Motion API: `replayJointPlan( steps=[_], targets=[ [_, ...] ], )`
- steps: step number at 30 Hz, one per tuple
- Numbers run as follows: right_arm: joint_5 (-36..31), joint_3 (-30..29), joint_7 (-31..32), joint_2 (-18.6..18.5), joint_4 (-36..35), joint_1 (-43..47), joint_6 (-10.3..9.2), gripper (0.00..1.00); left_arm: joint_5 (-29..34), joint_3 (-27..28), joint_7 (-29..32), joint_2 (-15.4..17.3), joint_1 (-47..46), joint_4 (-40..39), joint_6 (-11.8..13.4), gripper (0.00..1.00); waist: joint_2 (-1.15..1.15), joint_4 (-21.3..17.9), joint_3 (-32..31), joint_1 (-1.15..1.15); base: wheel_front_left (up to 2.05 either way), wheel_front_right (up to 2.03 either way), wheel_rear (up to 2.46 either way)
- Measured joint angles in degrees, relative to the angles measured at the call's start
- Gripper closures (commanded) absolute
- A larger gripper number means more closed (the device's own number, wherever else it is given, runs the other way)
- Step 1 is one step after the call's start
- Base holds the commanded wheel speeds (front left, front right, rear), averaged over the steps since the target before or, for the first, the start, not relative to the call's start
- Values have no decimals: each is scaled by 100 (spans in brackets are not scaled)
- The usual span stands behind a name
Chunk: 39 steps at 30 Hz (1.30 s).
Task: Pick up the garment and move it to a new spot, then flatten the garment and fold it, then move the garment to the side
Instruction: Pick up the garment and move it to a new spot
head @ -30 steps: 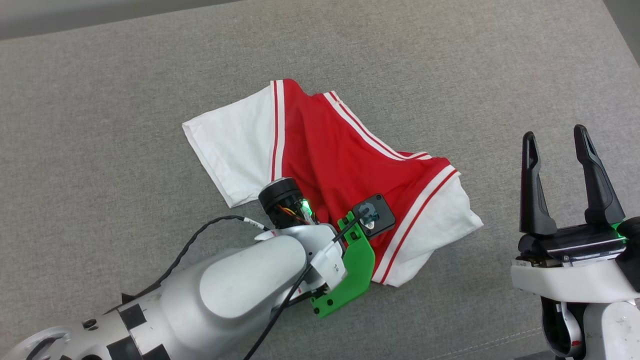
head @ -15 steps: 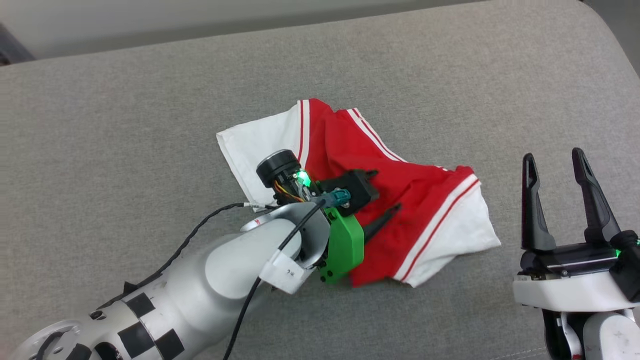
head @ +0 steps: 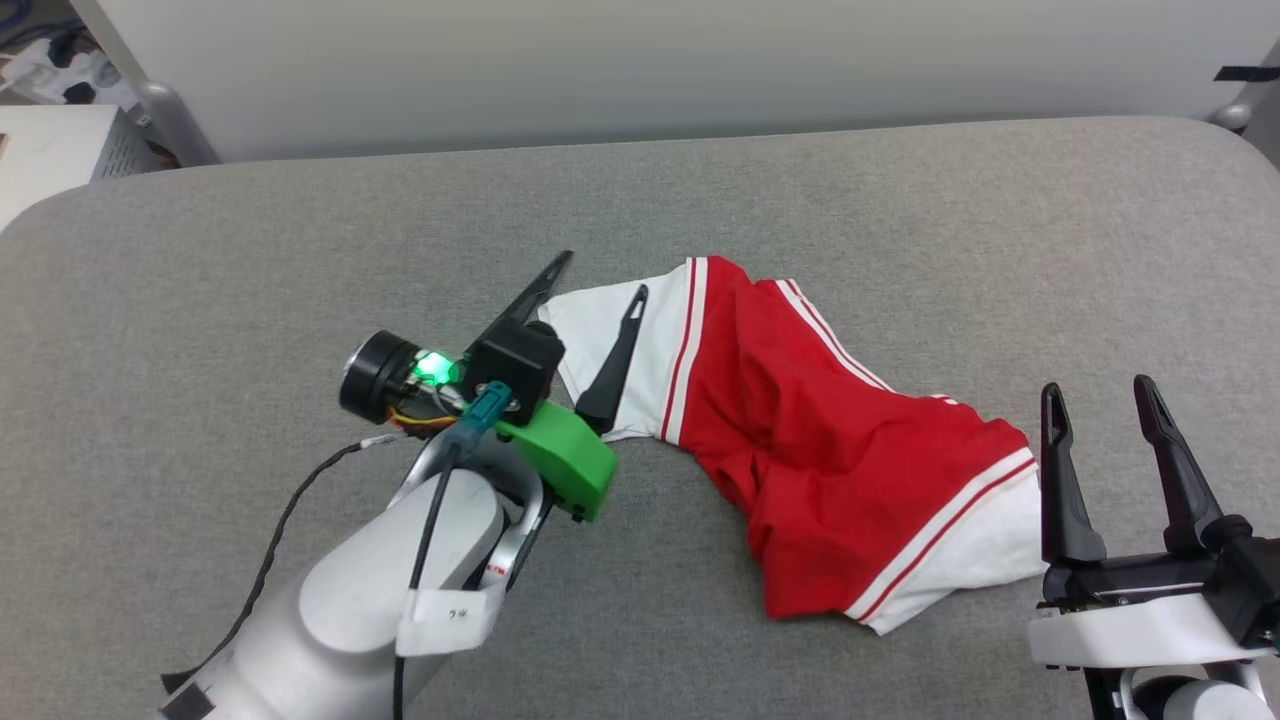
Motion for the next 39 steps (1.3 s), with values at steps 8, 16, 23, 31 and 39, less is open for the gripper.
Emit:
replayJointPlan(
  steps=[8,16,23,31,39],
  targets=[
    [-21,-69,0,2,83,107,0,0,907,1525,0,238,1502,-1101,684,0,0,301,-251,0,0,0,0],
    [-21,-83,0,4,190,215,0,0,1616,2916,0,51,2910,-1682,743,0,0,448,-448,0,0,0,0],
    [46,-136,0,7,334,353,-1,0,2008,3719,0,-405,3793,-1811,327,0,0,520,-537,0,0,0,0],
    [99,-127,0,7,446,460,0,0,2409,4366,0,-881,4200,-1791,-327,0,0,622,-599,0,0,0,0],
    [134,-77,0,8,535,637,-1,0,2698,4837,0,-1257,4425,-1779,-804,0,0,659,-685,0,0,0,0]
  ],
)
